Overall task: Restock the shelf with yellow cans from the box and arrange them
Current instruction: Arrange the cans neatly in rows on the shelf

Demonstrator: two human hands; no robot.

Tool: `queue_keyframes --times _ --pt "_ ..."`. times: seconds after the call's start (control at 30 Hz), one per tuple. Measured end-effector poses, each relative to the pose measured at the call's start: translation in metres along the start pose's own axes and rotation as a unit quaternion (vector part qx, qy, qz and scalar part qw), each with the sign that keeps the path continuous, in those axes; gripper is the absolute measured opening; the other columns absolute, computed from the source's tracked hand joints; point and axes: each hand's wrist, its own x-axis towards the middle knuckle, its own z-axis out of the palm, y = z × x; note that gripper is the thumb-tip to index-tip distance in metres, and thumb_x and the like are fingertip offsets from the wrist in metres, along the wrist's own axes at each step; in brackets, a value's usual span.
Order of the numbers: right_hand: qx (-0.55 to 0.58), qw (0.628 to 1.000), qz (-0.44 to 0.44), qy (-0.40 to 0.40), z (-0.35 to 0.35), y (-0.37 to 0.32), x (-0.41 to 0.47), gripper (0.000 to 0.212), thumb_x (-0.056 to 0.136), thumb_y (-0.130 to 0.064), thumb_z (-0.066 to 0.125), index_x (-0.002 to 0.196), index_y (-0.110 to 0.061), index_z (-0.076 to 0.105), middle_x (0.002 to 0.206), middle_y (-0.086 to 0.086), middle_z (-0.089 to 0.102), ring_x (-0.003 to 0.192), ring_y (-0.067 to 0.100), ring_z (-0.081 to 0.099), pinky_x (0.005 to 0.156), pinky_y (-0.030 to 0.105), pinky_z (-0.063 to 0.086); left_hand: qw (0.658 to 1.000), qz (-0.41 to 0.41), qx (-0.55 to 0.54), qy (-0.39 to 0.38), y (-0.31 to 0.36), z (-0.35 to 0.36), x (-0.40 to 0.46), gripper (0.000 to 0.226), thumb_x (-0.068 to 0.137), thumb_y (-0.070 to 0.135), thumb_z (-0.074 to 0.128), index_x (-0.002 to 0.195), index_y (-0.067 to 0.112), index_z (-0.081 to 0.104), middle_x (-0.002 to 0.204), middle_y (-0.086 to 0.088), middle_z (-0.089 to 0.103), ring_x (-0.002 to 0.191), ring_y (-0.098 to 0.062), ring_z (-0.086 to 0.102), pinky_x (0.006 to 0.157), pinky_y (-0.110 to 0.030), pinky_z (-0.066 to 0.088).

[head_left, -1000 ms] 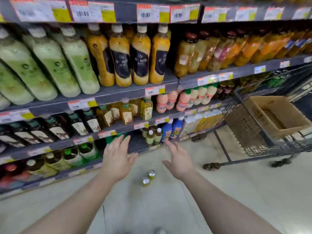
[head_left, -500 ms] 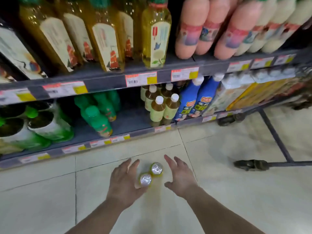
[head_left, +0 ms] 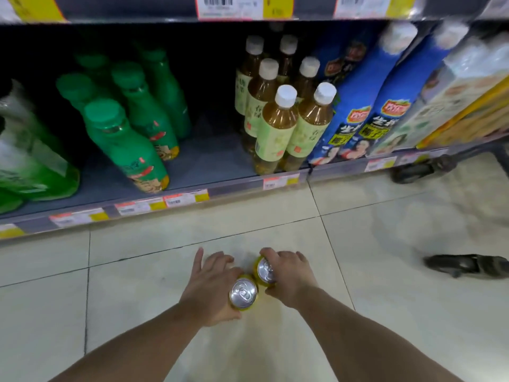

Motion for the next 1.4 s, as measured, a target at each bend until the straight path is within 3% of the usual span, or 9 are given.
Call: queue_keyframes --times 0.2,0.4,0.6,0.87,1.03,1.13,1.23,1.3,1.4 --pt "0.056 0.998 0.041 0.007 -0.032 0.009 -0.035 0.077 0.074 -0.036 0.075 0.139 -0.032 0.033 0.125 -0.001 0.056 0.12 0.024 0.05 0.106 0.033 0.029 0.99 -0.091 -0.066 0.078 0.02 -0.026 -0.022 0.079 0.035 0.079 0.054 0.104 0.042 0.063 0.125 -0.001 0.062 0.122 -0.03 0.055 0.11 -0.056 0.02" --pt "0.176 0.982 0.051 0.036 -0.108 -0.005 -0.097 0.082 0.072 -0.034 0.08 0.141 -0.026 0.037 0.133 -0.005 0.054 0.122 0.019 0.052 0.102 0.028 0.039 0.965 -0.171 -0.176 0.087 0.047 -0.118 -0.071 0.093 0.043 0.078 0.048 0.13 0.044 0.047 0.146 0.01 0.035 0.143 -0.017 0.021 0.116 -0.046 -0.003" --pt "0.261 0.961 0.041 0.078 -0.216 -0.038 -0.173 0.085 0.067 -0.035 0.084 0.139 -0.025 0.038 0.124 -0.005 0.062 0.115 0.02 0.057 0.089 0.024 0.04 0.945 -0.195 -0.224 0.138 0.076 -0.238 -0.136 0.096 0.042 0.079 0.05 0.13 0.039 0.05 0.141 0.012 0.043 0.138 -0.014 0.029 0.117 -0.043 0.001" --pt "0.335 0.931 -0.028 0.14 -0.397 -0.104 -0.305 0.072 0.06 -0.039 0.085 0.122 -0.029 0.049 0.111 -0.011 0.062 0.103 0.013 0.06 0.088 0.028 0.048 0.938 -0.194 -0.214 0.192 0.116 -0.45 -0.249 0.085 0.043 0.076 0.06 0.119 0.039 0.055 0.119 0.015 0.06 0.12 -0.013 0.052 0.109 -0.049 0.027" --pt "0.358 0.917 -0.118 0.132 -0.507 -0.158 -0.389 0.076 0.054 -0.024 0.089 0.122 -0.022 0.054 0.111 -0.004 0.061 0.099 0.012 0.059 0.078 0.015 0.044 0.897 -0.193 -0.3 0.261 0.142 -0.584 -0.347 0.078 0.039 0.076 0.06 0.109 0.044 0.05 0.094 0.032 0.056 0.105 -0.01 0.056 0.114 -0.047 0.02" --pt "0.354 0.909 -0.175 0.135 -0.558 -0.2 -0.422 0.071 0.059 -0.019 0.088 0.12 -0.026 0.053 0.11 -0.008 0.064 0.096 0.008 0.06 0.069 0.004 0.039 0.877 -0.196 -0.334 0.285 0.14 -0.64 -0.407 0.081 0.036 0.07 0.063 0.109 0.039 0.051 0.09 0.028 0.057 0.09 -0.01 0.053 0.103 -0.036 0.038" --pt "0.351 0.894 -0.236 0.146 -0.6 -0.252 -0.445 0.069 0.061 -0.022 0.089 0.12 -0.024 0.053 0.111 -0.009 0.064 0.098 0.006 0.061 0.077 0.012 0.043 0.834 -0.2 -0.398 0.325 0.116 -0.674 -0.461 0.065 0.048 0.046 0.085 0.104 0.039 0.054 0.098 0.02 0.067 0.089 -0.001 0.063 0.081 -0.025 0.048" --pt "0.356 0.884 -0.267 0.141 -0.621 -0.292 -0.459 0.068 0.061 -0.027 0.089 0.118 -0.029 0.052 0.111 -0.012 0.065 0.1 0.006 0.063 0.084 0.024 0.051 0.803 -0.184 -0.436 0.361 0.098 -0.691 -0.498 0.06 0.053 0.035 0.086 0.103 0.042 0.054 0.1 0.017 0.068 0.086 0.007 0.064 0.076 -0.016 0.047" --pt "0.367 0.864 -0.325 0.115 -0.641 -0.359 -0.478 0.064 0.066 -0.023 0.089 0.117 -0.033 0.051 0.109 -0.014 0.066 0.099 0.005 0.065 0.084 0.027 0.056 0.762 -0.178 -0.46 0.42 0.071 -0.714 -0.555 0.059 0.066 0.021 0.086 0.112 0.038 0.052 0.103 0.015 0.065 0.079 0.012 0.062 0.067 -0.007 0.046"
